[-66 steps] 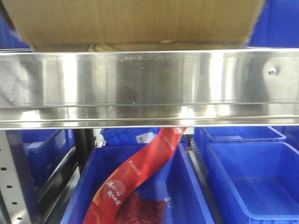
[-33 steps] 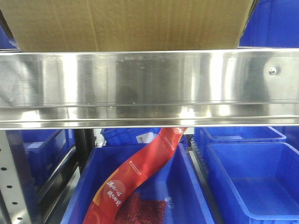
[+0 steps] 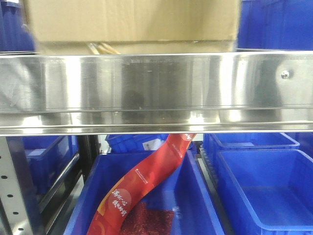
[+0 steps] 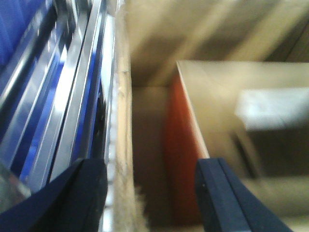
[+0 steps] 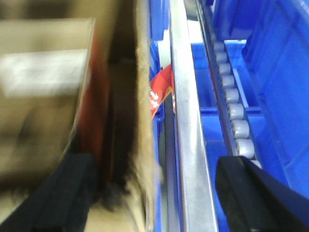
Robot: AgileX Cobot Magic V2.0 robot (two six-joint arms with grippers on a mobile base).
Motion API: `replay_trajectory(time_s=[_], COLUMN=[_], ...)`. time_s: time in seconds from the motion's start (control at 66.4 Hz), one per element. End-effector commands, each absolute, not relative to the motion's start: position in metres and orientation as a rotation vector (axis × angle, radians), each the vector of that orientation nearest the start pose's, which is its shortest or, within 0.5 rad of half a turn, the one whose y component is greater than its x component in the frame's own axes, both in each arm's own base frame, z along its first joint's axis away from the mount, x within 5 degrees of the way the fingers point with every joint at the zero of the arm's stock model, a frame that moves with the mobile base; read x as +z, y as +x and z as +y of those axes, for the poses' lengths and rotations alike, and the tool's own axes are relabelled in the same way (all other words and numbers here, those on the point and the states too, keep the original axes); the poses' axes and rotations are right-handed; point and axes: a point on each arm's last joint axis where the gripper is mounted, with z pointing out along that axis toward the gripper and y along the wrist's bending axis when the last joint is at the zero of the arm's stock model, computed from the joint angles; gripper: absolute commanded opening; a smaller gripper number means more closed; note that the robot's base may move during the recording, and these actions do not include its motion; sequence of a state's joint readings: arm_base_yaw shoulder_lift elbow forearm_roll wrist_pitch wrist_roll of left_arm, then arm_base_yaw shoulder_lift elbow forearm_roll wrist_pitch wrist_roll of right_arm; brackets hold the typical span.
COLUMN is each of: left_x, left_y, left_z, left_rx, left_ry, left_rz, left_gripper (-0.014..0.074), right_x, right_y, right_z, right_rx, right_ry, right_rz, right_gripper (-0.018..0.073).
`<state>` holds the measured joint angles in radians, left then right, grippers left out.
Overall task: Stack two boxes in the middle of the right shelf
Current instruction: 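Lower the stacked boxes with both grippers onto the middle steel shelf, then open both grippers and withdraw them from the boxes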
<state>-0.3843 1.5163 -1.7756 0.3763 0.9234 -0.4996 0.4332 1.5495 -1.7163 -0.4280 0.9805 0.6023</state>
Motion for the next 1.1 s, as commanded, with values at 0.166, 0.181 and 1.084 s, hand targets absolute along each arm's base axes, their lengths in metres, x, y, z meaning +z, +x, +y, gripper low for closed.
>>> replay_trajectory(time_s=[0.166, 0.181, 1.084], left_x=[0.474, 0.474, 0.378], left_y=[0.304, 0.304, 0.19], left_z=[-0.091, -0.091, -0.07], left_rx=[-0.048, -0.048, -0.355], left_ry=[-0.077, -0.077, 0.124], left_rz=[2.114, 2.114, 1.829], left_gripper=[0.0037, -0.0013, -0.0109], right_x=[0.449, 0.449, 0.392], right_y=[0.301, 0.301, 0.201], right_z=[0.101, 0.101, 0.064], right_rx=[-0.026, -0.026, 0.286], right_ry=[0.08, 0.08, -0.081], right_rz=[2.221, 2.221, 1.773], right_gripper=[-0.0002, -0.0036, -0.0162])
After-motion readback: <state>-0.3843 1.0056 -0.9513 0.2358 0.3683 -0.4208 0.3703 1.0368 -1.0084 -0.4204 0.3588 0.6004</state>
